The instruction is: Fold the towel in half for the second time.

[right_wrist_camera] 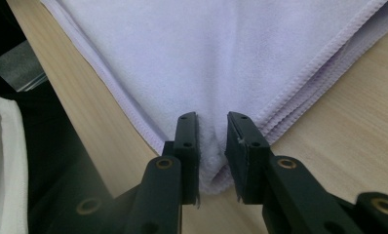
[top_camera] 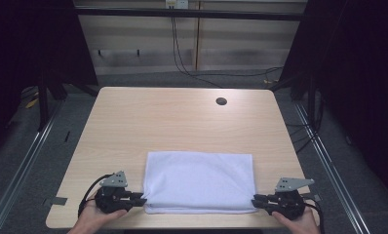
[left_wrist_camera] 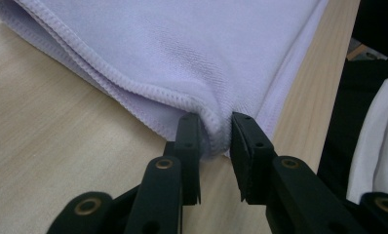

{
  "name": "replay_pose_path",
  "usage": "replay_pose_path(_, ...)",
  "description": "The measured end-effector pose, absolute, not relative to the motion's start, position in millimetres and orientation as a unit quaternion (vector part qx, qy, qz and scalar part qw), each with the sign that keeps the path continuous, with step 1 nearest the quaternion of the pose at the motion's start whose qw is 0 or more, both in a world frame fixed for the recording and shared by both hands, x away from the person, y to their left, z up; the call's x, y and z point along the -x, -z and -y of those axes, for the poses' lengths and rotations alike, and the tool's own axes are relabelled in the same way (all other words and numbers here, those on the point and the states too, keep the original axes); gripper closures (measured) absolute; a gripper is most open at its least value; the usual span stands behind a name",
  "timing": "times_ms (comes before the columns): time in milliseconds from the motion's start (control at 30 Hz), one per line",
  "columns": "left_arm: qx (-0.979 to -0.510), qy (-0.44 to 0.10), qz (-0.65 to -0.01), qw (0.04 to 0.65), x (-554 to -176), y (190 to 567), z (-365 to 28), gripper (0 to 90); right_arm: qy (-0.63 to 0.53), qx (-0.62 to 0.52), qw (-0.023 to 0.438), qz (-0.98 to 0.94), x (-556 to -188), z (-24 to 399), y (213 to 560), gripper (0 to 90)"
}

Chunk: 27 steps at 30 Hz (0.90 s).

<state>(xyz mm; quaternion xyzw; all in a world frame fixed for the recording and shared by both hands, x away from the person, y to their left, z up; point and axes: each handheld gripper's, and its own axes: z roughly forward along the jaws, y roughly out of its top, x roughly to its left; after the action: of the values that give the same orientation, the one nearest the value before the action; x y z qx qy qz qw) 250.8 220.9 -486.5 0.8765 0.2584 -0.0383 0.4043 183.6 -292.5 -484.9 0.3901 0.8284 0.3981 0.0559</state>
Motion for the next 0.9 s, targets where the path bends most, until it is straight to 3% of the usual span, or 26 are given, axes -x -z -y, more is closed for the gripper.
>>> replay_pose_path(133,-0.852,0.038,-0.275,0.444,-257,481,-226,65.5,-0.411,-0.394,0.055,-0.820,-187,293,484,63.9)
replay_pose_path(333,-0.814,0.004,-0.316,0.488,-273,468,-228,47.6,-0.469,-0.416,0.103,-0.772,-196,304,468,48.6)
replay_pose_path(467,-0.801,-0.012,-0.339,0.494,-290,461,-228,41.5,-0.468,-0.427,0.131,-0.762,-210,304,461,42.2)
replay_pose_path(733,-0.777,-0.052,-0.399,0.484,-325,465,-247,31.5,-0.469,-0.464,0.175,-0.731,-251,319,445,36.1)
replay_pose_path(900,-0.762,-0.054,-0.428,0.482,-332,475,-265,25.2,-0.454,-0.489,0.200,-0.717,-265,333,456,33.5)
